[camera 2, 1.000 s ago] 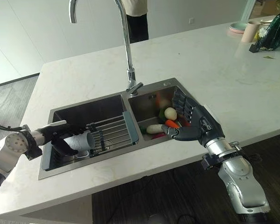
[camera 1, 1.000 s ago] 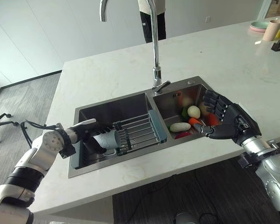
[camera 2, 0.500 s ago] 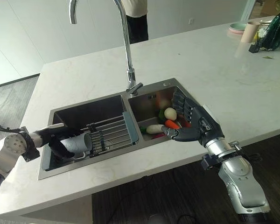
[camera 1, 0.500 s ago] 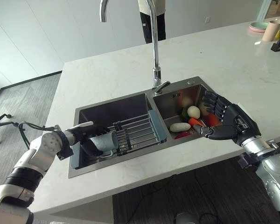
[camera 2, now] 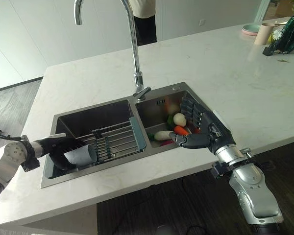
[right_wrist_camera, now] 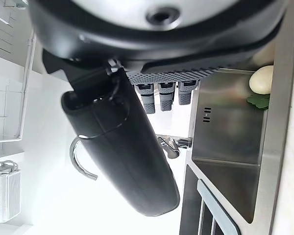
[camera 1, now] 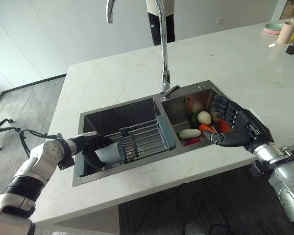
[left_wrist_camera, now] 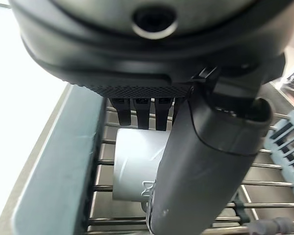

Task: Place the dishes in the dishwasher.

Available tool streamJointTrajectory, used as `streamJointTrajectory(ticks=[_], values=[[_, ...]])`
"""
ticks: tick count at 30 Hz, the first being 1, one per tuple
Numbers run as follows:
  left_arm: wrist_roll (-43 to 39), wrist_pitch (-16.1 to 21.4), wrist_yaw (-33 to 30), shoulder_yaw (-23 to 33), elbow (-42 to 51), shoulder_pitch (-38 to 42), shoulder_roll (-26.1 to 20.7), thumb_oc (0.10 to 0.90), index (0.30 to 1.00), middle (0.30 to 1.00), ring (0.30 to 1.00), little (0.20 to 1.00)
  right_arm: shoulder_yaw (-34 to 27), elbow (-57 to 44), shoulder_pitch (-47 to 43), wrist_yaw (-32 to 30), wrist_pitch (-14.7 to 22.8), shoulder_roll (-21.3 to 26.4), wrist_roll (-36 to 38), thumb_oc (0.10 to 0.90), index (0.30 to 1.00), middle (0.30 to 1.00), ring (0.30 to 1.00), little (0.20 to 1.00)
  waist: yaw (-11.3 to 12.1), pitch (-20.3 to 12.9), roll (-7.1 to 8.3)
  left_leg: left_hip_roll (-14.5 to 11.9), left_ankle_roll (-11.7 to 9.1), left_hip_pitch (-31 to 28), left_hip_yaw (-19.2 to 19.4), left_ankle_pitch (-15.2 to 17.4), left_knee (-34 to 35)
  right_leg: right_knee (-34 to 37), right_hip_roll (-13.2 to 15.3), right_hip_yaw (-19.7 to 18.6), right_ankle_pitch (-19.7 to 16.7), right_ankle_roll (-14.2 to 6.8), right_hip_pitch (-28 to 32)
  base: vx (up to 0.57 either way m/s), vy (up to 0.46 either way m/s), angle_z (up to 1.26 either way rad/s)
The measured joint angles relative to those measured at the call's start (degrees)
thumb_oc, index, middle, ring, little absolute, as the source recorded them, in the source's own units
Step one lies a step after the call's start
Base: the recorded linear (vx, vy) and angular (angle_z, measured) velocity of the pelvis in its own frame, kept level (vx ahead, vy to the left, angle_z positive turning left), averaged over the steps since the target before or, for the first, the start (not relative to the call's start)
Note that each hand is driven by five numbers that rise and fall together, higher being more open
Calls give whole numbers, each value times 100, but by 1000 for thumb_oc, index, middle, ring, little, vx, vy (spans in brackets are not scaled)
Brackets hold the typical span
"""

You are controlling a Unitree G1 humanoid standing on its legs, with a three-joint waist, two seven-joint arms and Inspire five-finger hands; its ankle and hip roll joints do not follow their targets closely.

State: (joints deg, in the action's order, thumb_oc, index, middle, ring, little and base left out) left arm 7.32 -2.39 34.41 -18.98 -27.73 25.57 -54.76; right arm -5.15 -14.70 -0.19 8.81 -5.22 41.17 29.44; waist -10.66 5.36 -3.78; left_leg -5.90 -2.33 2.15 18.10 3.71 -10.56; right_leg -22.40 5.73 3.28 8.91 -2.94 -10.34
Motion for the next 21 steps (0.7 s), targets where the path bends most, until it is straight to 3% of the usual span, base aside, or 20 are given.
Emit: streamJointTrajectory(ticks=[21], values=[[490,208,11,-121,-92,20,0,800,900,900,900,900,1,6,-1,55,0,209,-3,800,900,900,900,900,-16,2,-3,-2,-5,6,-4,4,9,24,-8,3,33,-45,3,5,1,0]])
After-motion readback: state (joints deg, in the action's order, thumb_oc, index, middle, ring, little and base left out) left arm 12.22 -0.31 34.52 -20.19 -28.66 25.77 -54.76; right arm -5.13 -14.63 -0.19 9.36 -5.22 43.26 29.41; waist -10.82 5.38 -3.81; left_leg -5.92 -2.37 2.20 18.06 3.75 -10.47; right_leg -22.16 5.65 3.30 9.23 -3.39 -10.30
